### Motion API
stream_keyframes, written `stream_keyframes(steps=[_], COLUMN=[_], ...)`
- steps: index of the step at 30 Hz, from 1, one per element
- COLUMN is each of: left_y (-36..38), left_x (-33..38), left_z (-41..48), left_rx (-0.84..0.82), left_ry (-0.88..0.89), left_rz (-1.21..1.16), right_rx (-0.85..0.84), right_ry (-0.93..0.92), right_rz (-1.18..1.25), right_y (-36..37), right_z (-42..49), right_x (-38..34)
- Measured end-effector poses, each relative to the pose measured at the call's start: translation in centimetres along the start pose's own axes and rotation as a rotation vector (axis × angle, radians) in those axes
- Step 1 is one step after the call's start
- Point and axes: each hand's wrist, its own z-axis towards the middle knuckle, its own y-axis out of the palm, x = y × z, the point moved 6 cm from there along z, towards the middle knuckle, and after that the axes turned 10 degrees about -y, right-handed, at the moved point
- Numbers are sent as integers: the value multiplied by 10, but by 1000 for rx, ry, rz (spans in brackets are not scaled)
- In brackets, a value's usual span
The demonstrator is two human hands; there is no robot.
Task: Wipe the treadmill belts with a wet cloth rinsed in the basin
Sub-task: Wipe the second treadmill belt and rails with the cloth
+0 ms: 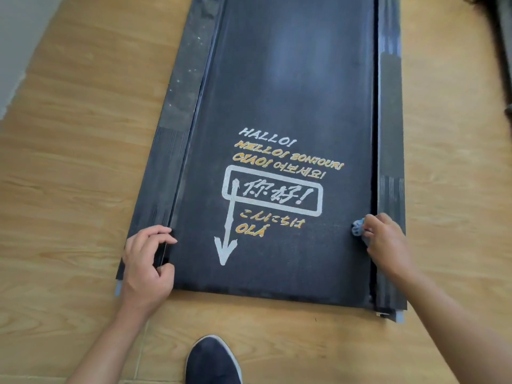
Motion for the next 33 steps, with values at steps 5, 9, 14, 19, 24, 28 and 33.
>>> stream_keyframes(steps=[5,9,14,19,24,28,33], left_y=[-1,-3,-7,-7,-6,-4,-4], left_x=[4,5,4,3,3,6,9], left_z=[0,0,-1,0,0,0,0], left_rx=[-1,-22,-53,-54,-35,-29,-17], left_ry=[21,14,-4,8,10,12,14], left_rz=[-64,-95,-101,-89,-86,-88,-91], right_rx=[90,83,3,-91,14,23,49], right_ry=[98,-41,-301,-470,-235,56,54], right_rz=[236,465,506,424,151,56,110], right_y=[9,27,42,40,21,-1,0], right_z=[-5,43,92,84,51,11,1], right_x=[-73,-205,-369,-336,-140,4,-28])
